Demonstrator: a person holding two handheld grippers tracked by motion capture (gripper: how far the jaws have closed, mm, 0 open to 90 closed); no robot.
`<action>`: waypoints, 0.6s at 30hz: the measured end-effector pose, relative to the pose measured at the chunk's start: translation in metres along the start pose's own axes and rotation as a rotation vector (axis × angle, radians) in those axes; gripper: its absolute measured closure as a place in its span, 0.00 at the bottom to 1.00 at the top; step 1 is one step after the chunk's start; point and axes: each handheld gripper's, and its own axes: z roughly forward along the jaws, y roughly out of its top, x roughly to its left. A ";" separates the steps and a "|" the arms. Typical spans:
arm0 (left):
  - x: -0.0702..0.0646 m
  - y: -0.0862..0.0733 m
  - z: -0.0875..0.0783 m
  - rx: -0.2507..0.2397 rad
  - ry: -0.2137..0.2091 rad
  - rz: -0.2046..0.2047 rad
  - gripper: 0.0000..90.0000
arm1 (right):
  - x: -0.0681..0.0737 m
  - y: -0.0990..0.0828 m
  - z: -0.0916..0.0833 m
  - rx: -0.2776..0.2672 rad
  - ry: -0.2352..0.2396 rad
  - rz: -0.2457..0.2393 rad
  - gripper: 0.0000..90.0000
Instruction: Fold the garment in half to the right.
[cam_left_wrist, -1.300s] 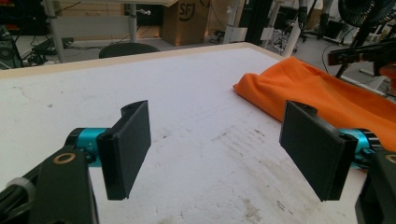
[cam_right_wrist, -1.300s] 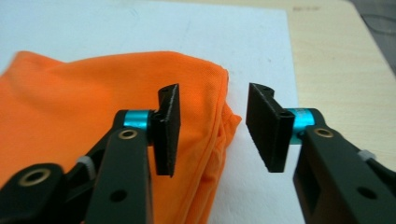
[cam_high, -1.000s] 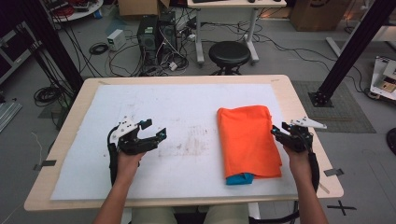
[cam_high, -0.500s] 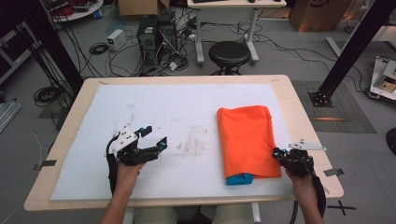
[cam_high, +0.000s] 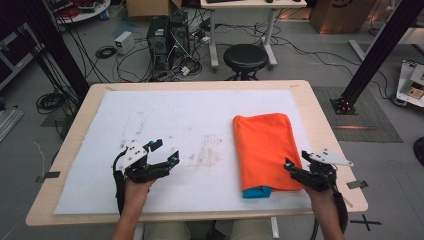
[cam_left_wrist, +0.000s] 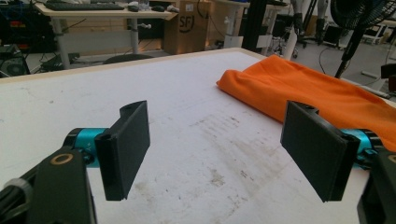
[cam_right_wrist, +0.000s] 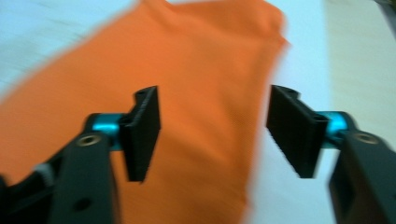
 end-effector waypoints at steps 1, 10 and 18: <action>0.000 0.000 0.000 -0.002 0.000 0.000 0.27 | 0.011 0.005 0.005 0.000 0.046 -0.014 0.33; 0.000 0.000 0.002 0.002 -0.011 0.000 0.27 | 0.070 0.017 0.063 0.133 0.127 -0.161 0.31; 0.001 0.000 0.000 -0.001 -0.004 -0.004 0.27 | 0.088 0.012 0.073 0.200 0.222 -0.214 0.32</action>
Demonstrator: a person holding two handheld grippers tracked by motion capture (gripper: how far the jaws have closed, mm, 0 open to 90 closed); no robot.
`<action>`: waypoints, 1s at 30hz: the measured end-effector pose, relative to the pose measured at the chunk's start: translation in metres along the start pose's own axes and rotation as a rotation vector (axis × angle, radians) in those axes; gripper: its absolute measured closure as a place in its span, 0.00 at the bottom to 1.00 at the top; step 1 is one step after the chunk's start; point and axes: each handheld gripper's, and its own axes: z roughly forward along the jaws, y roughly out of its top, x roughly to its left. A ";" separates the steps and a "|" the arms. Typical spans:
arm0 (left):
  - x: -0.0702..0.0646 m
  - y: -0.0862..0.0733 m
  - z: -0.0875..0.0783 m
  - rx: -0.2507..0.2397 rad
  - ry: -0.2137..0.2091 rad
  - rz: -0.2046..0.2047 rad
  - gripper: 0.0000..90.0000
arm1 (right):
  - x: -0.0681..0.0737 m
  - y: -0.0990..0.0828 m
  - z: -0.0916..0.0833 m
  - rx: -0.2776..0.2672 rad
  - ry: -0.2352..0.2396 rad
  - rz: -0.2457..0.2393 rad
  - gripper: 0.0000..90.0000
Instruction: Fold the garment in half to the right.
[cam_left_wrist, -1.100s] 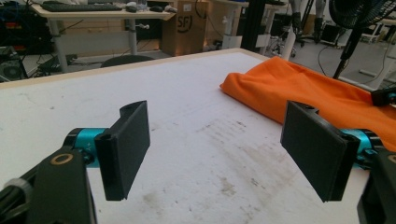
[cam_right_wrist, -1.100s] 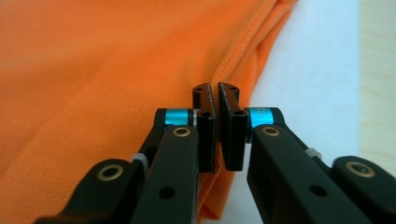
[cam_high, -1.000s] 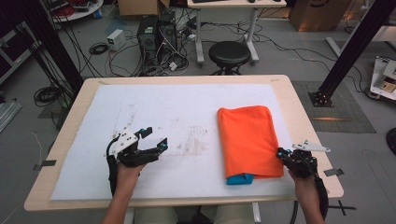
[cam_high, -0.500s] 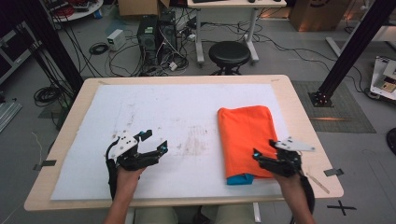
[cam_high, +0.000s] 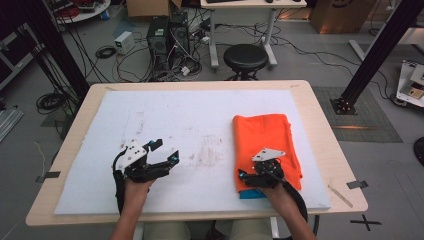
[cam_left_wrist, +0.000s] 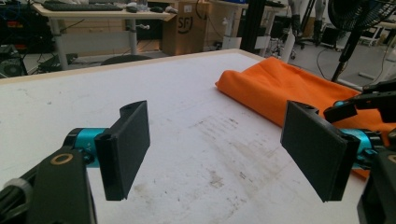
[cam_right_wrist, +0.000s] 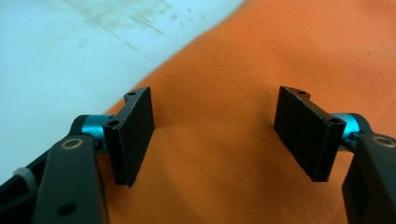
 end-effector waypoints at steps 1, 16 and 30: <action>0.000 0.000 0.000 -0.001 -0.001 0.001 0.27 | -0.003 0.001 -0.005 -0.029 0.011 0.017 0.31; 0.008 0.000 -0.004 -0.005 0.011 -0.005 0.27 | -0.080 -0.039 -0.028 -0.022 -0.194 0.220 0.34; 0.010 0.002 0.000 -0.002 0.004 -0.003 0.27 | -0.088 -0.045 -0.082 -0.265 -0.194 0.234 0.24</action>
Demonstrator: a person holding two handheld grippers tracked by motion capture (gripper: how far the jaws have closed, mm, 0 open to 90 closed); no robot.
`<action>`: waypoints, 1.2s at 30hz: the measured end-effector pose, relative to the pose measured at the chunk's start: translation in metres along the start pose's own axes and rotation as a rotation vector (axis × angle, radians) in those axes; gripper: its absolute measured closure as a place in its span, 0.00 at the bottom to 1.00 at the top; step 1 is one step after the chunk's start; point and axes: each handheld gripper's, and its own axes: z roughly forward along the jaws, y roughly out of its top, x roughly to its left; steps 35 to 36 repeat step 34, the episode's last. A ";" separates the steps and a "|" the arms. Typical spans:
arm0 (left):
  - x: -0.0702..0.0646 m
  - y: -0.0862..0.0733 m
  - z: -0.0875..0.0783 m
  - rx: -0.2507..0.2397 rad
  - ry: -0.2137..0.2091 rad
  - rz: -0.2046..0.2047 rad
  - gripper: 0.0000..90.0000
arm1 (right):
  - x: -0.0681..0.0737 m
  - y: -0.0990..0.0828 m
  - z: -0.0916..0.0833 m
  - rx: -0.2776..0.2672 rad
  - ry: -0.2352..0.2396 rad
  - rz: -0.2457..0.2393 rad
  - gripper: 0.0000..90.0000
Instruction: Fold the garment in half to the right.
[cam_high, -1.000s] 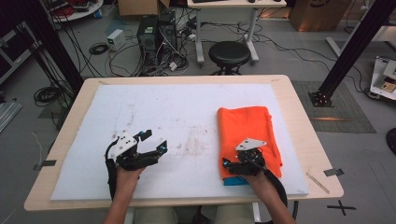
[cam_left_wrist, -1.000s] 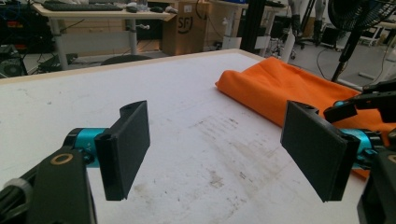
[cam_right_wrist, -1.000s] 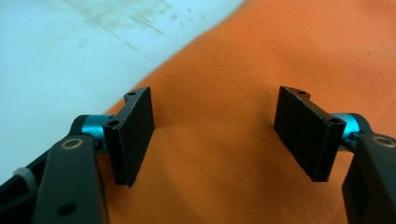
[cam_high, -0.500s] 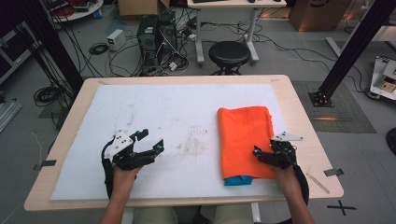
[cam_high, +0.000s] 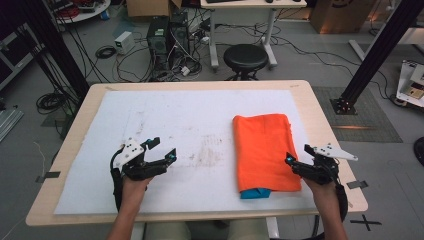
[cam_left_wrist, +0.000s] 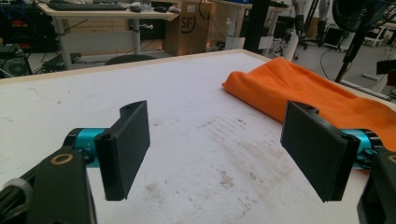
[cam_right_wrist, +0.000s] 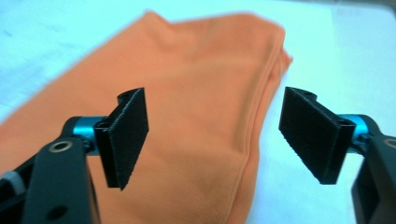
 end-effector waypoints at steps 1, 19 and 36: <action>0.000 0.000 0.000 -0.004 0.000 -0.005 0.27 | 0.001 0.002 -0.003 -0.008 0.009 -0.014 0.24; 0.000 0.000 -0.008 -0.022 -0.014 -0.012 0.26 | 0.016 0.008 -0.019 -0.008 0.035 -0.079 0.24; 0.001 0.000 -0.005 -0.018 -0.009 -0.010 0.26 | 0.015 0.008 -0.016 -0.012 0.044 -0.073 0.24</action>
